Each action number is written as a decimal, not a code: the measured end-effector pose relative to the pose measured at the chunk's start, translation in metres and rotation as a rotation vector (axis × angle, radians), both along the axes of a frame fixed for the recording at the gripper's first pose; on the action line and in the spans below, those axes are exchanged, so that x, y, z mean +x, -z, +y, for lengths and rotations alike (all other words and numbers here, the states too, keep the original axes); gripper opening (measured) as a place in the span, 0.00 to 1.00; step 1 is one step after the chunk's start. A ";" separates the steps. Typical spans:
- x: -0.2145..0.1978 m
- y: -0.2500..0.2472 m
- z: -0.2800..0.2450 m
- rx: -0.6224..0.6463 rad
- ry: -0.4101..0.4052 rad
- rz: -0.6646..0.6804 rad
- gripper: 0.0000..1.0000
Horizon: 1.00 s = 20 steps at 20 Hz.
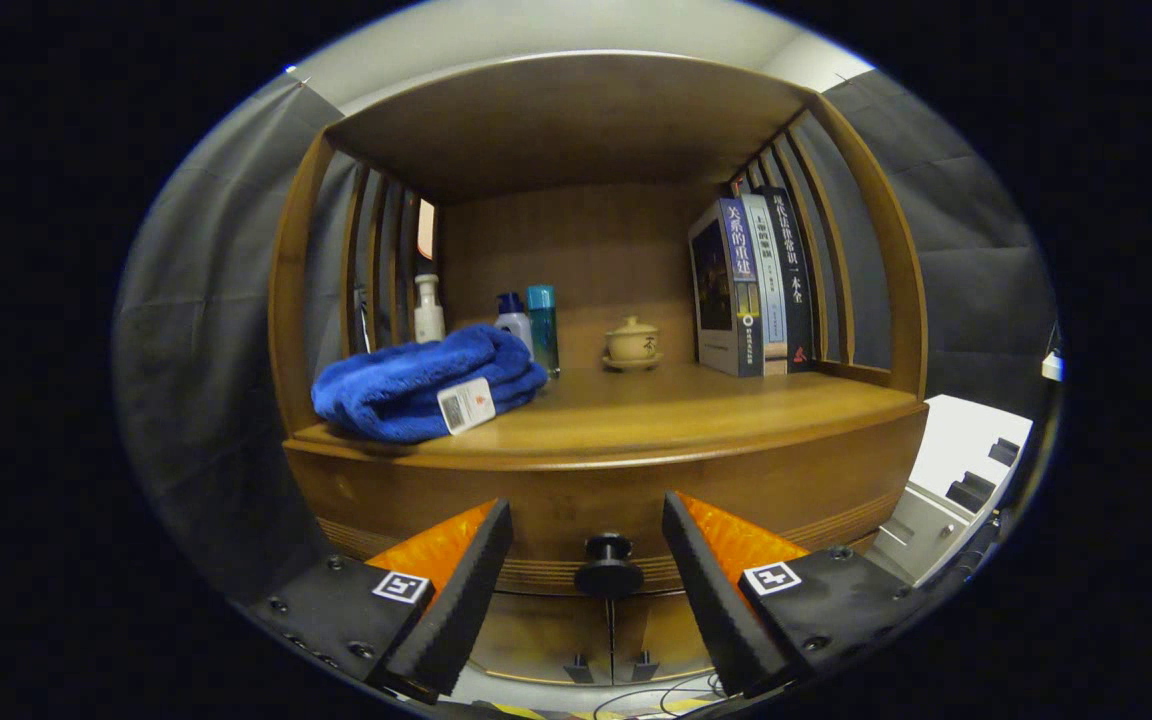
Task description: Pull open the drawer, take out the items inside it, and place them on the countertop above the cabinet.
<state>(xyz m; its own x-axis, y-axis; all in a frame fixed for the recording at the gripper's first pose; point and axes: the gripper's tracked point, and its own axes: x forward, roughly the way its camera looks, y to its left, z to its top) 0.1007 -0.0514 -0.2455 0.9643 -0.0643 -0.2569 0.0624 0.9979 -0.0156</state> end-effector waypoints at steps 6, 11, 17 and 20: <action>0.009 0.040 -0.001 0.008 0.020 0.083 0.89; 0.013 0.052 -0.007 0.070 0.043 0.100 0.78; 0.012 0.055 -0.010 0.045 0.053 0.087 0.50; 0.012 0.055 -0.010 0.028 0.035 0.070 0.45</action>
<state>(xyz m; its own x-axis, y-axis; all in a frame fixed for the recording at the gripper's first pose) 0.1127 -0.0614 -0.3006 0.9411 -0.0899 -0.3260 0.0975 0.9952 0.0068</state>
